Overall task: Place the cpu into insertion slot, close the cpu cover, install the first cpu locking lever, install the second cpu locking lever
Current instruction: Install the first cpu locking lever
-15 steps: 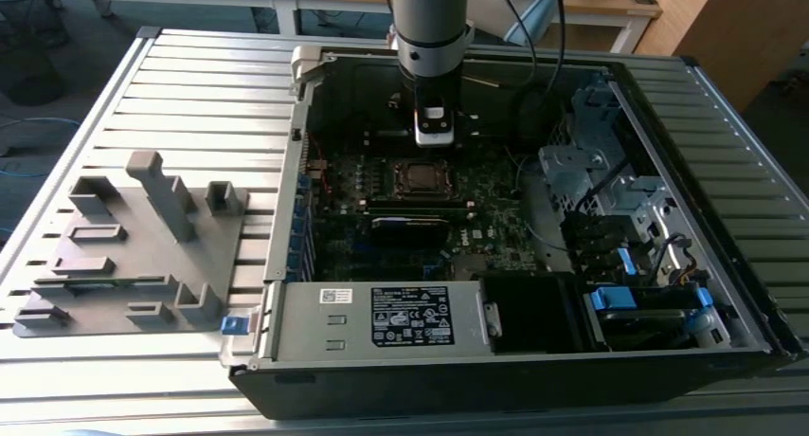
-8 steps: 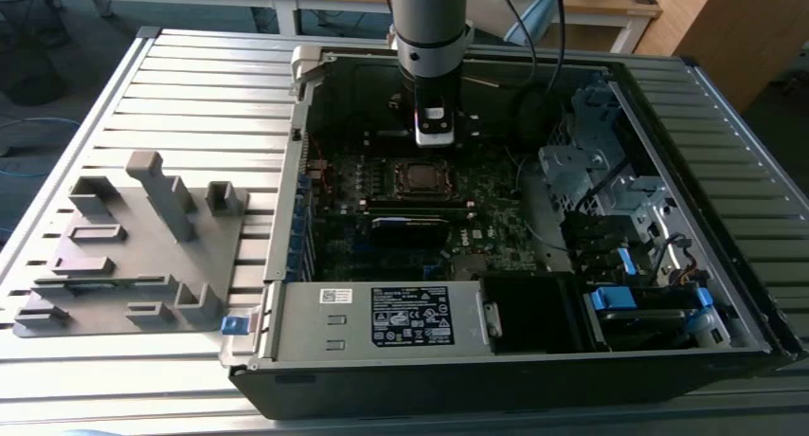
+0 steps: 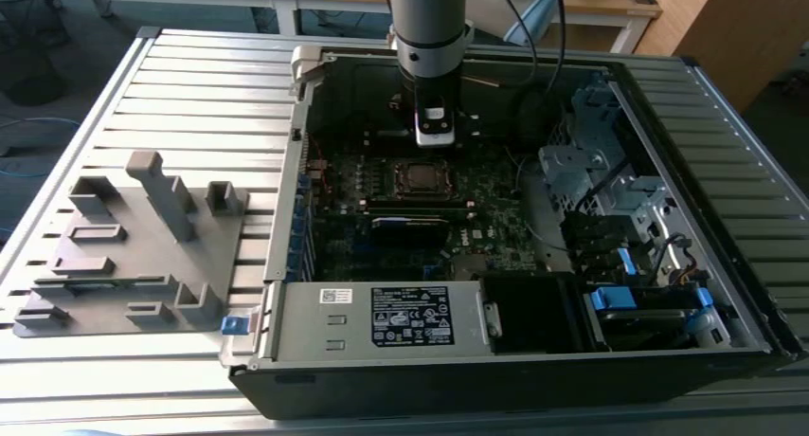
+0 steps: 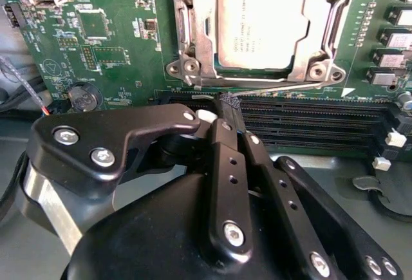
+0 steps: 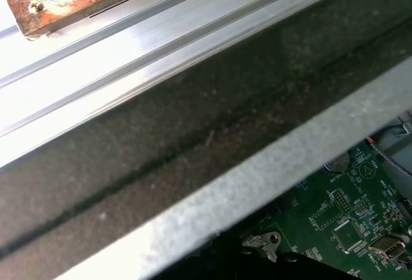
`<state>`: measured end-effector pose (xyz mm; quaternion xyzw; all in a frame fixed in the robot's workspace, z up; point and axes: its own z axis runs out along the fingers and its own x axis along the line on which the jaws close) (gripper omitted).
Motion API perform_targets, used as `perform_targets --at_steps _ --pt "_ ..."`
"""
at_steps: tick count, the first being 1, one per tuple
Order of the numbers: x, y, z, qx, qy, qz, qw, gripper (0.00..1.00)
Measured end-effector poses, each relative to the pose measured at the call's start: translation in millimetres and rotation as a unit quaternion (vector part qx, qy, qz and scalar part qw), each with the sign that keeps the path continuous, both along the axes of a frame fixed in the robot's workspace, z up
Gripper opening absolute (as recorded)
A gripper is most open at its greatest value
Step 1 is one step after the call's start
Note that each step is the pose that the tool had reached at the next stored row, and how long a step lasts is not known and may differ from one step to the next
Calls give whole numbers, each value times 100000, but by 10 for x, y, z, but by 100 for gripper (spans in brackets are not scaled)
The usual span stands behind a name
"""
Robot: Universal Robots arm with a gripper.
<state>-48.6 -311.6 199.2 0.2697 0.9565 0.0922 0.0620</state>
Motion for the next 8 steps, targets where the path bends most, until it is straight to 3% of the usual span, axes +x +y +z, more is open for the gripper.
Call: perform_targets --at_steps 8 --pt "0 -9 -3 -276 -15 -6 100000 11"
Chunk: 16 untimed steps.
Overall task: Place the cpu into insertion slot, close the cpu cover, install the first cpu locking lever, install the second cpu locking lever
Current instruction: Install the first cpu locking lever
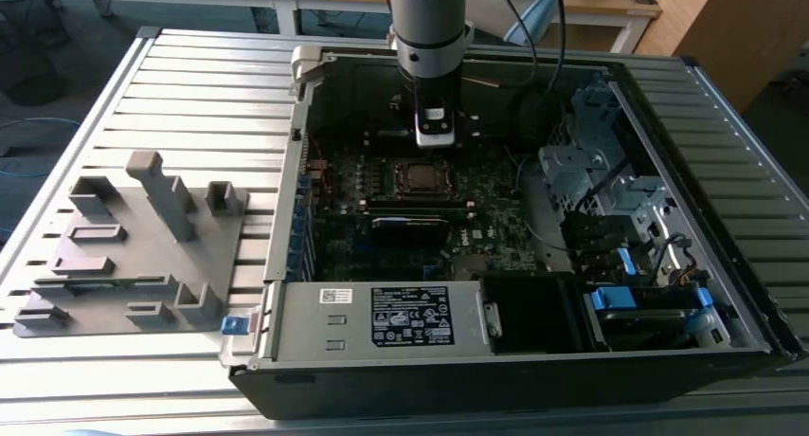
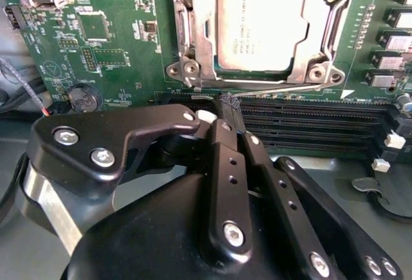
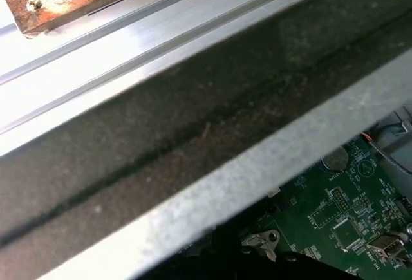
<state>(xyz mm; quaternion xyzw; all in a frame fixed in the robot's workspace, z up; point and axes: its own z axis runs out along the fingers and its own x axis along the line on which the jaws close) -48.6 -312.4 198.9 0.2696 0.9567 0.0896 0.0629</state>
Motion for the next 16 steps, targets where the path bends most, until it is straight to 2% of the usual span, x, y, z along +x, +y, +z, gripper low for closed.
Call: perform_targets --at_steps 7,10,14,16 --pt "0 -5 -12 -504 -158 3 99999 11" --pt "0 -5 -16 -883 -202 -1 99996 11" --pt "-1 -6 -22 -1671 -314 1 99986 11" --pt "0 -7 -22 -1751 -370 10 99984 11"
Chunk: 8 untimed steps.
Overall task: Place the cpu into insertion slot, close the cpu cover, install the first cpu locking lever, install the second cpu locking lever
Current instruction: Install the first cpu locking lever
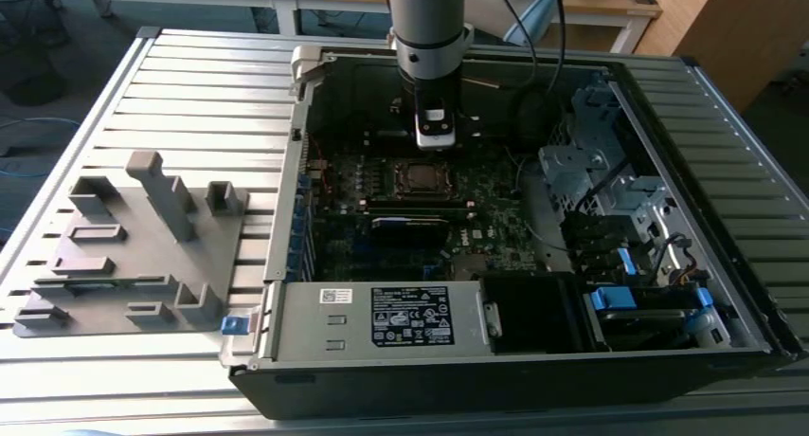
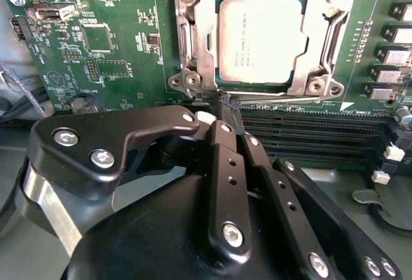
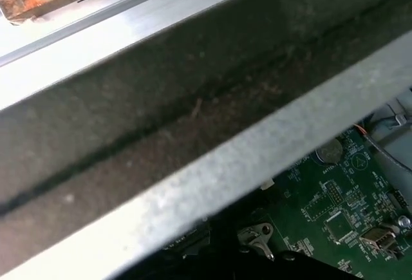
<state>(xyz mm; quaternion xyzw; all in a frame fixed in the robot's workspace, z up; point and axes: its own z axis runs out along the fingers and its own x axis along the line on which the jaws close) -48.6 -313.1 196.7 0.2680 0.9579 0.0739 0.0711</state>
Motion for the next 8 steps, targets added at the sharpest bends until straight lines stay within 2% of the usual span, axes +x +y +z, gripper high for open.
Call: perform_targets --at_steps 2,6,8 --pt "0 1 -3 -209 -106 -15 100000 11" --pt "-1 1 -12 -979 -450 -9 99994 11" --pt "-3 1 -19 -1227 -664 -10 99990 11"
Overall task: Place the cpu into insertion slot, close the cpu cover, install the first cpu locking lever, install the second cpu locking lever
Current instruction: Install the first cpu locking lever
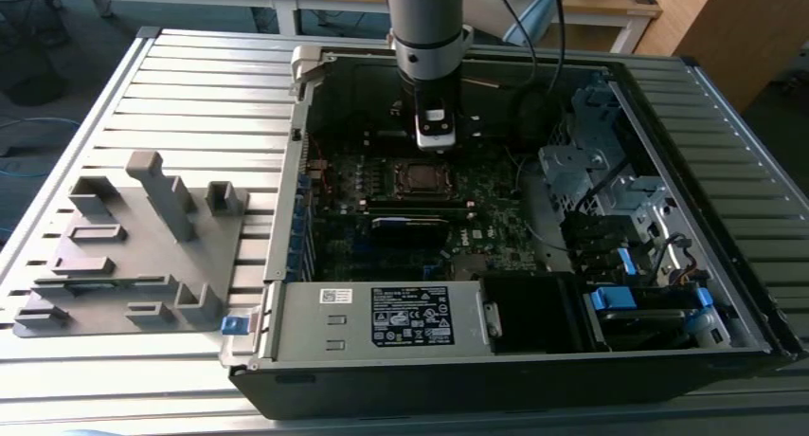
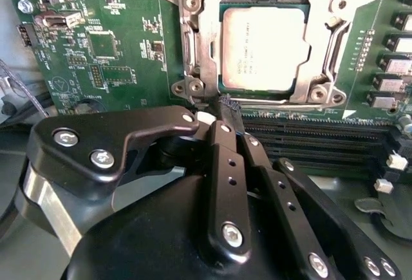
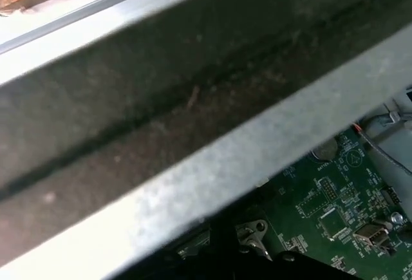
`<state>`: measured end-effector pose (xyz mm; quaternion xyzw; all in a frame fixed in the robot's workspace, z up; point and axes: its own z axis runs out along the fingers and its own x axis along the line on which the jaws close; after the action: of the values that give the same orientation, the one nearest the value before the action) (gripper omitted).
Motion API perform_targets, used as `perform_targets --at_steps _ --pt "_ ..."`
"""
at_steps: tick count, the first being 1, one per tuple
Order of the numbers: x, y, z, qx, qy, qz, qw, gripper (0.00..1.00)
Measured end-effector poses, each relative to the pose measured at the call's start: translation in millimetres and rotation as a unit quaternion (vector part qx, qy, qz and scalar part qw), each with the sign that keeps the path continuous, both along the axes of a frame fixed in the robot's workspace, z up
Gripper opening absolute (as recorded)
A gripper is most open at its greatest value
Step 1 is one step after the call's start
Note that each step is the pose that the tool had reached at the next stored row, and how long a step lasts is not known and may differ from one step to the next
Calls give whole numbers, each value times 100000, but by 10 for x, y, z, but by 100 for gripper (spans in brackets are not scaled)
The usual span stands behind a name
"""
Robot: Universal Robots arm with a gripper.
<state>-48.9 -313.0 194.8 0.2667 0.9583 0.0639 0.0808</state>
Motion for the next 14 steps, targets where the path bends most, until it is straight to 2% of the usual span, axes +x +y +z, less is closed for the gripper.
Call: perform_targets --at_steps 6,7,10,11,14 --pt "-3 0 -5 5 -131 4 100000 11" --pt "-3 0 -5 99 -127 0 100000 11" --pt "-3 1 -6 958 -137 -3 99995 11" --pt "-2 2 -7 1093 -151 0 99994 11" --pt "-3 1 -5 1129 -136 0 99994 11"
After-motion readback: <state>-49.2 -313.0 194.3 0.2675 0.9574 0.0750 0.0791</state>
